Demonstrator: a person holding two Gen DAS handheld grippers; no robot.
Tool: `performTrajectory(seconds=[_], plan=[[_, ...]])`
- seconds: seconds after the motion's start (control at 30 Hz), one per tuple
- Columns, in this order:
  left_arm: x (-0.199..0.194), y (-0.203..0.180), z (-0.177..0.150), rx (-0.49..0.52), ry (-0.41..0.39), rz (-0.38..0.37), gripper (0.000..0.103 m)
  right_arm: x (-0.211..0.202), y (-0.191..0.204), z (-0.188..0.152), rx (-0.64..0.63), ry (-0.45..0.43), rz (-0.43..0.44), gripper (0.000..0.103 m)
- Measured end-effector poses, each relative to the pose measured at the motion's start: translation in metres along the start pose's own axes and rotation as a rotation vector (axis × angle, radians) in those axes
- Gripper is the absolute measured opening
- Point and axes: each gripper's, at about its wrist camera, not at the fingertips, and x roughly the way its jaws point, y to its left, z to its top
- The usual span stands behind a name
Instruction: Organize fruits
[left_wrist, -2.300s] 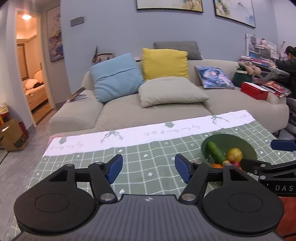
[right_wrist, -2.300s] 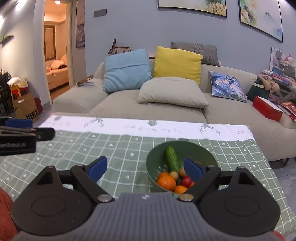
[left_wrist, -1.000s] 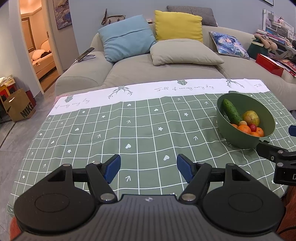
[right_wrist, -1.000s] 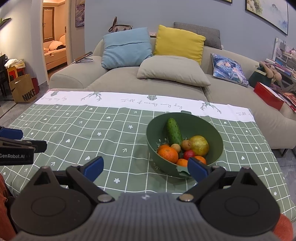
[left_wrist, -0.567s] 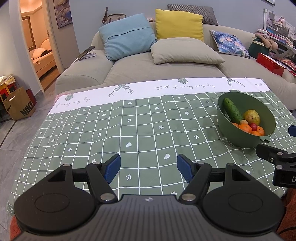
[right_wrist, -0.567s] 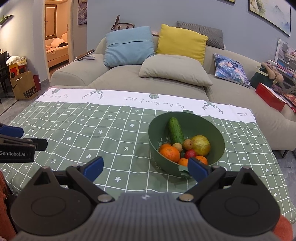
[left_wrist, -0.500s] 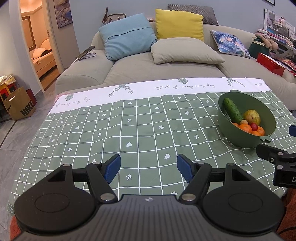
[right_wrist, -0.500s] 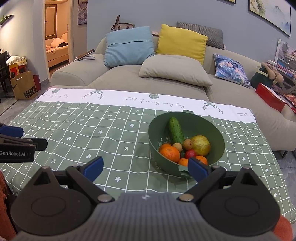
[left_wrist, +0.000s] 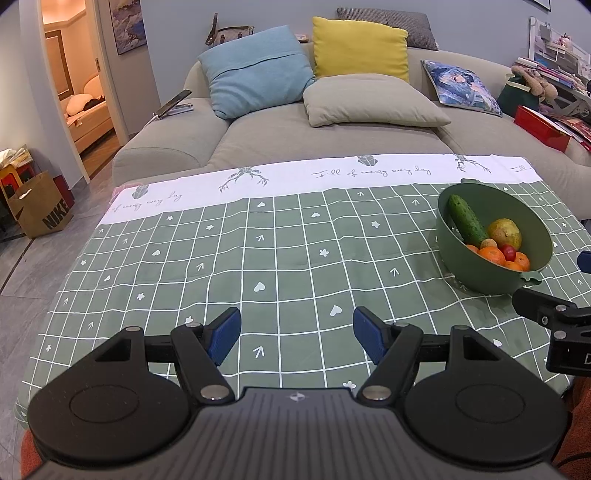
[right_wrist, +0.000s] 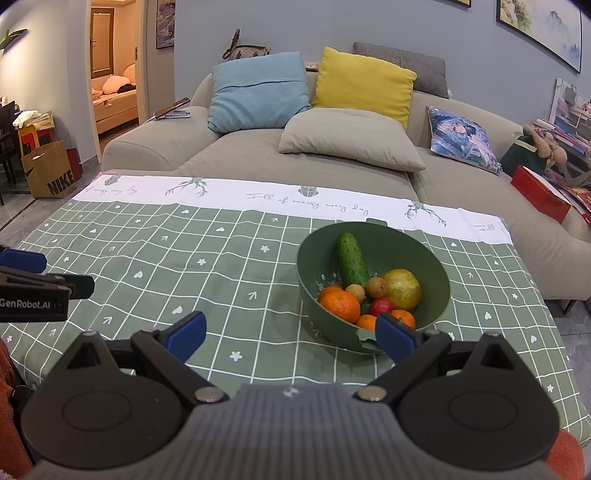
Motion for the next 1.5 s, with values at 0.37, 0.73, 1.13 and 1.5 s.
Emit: performTrajectory(seconds=[0.37,0.73,1.13,1.5], plan=[[0.0003,0.0022,-0.0005,-0.005,0.0,0.001,0.081,0.0,-0.0003,0.0001,0.0,-0.001,0.0,0.094],[0.0005,0.0024,-0.0007,-0.006,0.0,0.001,0.081,-0.0001,-0.0005,0.0001,0.001,0.0,0.001,0.094],[0.0003,0.0072,-0.0009,-0.009,0.005,0.003,0.081,0.0007,0.0009,-0.002,0.007,0.007,0.002,0.094],[-0.0044,0.0071,0.0004,-0.017,-0.009,0.019,0.081,-0.0005,0.0009,-0.0025,0.008,0.006,0.002,0.094]])
